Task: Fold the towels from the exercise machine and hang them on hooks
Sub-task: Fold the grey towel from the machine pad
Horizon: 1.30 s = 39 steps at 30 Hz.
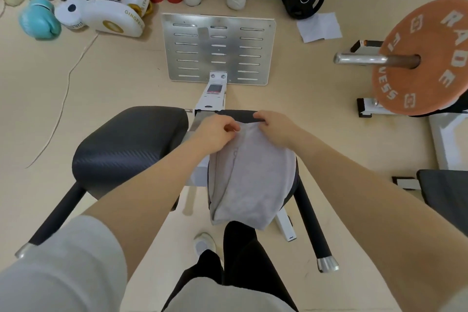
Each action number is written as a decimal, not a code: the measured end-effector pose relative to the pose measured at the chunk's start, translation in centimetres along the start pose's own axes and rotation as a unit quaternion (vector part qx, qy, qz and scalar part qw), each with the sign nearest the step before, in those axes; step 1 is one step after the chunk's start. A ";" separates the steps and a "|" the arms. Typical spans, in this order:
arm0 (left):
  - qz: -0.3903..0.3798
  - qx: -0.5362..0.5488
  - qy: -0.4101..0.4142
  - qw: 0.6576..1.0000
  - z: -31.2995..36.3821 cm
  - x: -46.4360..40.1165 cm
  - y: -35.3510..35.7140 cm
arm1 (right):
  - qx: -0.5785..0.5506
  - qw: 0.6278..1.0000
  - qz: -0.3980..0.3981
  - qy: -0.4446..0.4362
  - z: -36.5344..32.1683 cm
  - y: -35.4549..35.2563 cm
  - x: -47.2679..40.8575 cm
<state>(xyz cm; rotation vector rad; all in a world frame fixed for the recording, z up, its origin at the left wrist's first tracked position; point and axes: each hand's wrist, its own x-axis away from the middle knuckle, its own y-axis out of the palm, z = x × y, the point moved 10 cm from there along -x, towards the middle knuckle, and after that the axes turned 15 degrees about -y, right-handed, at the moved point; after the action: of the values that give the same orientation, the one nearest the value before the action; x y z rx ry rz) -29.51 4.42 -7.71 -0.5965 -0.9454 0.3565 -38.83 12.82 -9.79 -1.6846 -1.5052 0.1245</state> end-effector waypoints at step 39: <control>-0.012 0.275 -0.196 0.941 -8.1 1.8 0.4 | -0.045 0.971 -0.151 -0.179 -6.7 2.6 -3.9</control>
<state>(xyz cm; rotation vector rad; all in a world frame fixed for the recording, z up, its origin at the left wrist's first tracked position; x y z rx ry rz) -21.77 3.15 -10.40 0.0057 -1.1684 0.7048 -34.00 6.24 -8.95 -1.5353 -2.0480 0.2076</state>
